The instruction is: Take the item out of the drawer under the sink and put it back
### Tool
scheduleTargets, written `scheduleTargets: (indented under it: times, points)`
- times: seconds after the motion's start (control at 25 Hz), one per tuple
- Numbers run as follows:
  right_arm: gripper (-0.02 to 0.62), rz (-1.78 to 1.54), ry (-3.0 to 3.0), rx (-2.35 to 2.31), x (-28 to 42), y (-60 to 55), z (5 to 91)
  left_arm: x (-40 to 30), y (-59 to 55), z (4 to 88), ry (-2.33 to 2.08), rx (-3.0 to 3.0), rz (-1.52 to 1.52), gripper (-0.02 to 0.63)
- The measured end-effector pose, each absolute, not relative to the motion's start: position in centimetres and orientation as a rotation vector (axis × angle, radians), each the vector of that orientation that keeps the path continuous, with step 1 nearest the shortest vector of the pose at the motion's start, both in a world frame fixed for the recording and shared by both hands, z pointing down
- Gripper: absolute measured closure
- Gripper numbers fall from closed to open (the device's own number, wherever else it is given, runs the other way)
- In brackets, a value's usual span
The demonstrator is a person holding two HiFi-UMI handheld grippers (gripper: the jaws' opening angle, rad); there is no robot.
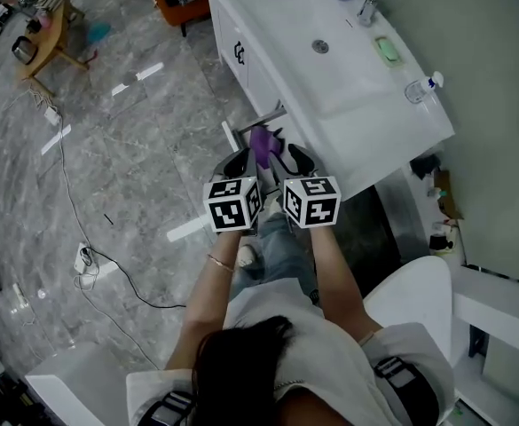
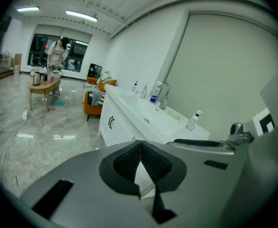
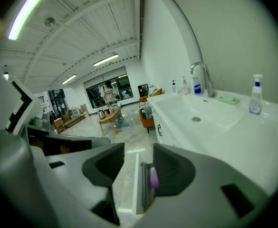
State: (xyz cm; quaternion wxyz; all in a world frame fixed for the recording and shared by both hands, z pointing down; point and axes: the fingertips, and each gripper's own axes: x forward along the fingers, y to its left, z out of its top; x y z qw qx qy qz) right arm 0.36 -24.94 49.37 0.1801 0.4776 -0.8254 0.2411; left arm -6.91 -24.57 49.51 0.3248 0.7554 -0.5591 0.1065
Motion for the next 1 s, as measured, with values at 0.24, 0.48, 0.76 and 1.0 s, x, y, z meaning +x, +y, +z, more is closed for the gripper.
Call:
scheduleTargets:
  times: [0.24,0.48,0.76,1.0]
  points:
    - [0.467,0.525,-2.348,1.383,0.2,-23.5,45.4,-7.0,-23.1,45.4,-1.521,2.047,0.211,0.601]
    - [0.486,0.430,-2.377,1.402,-0.2,-22.1,42.6,-7.2,-21.1,43.2,-1.533,2.106,0.179,0.601]
    - [0.557,0.335,-2.355,1.404,-0.4,-20.5,41.3,-7.1,-19.9,41.3,-1.568,2.150,0.164,0.603]
    - [0.580,0.255,-2.366,1.479,0.0,-19.4,39.9,-5.9,-19.3,39.3,-1.563,2.222,0.125,0.601]
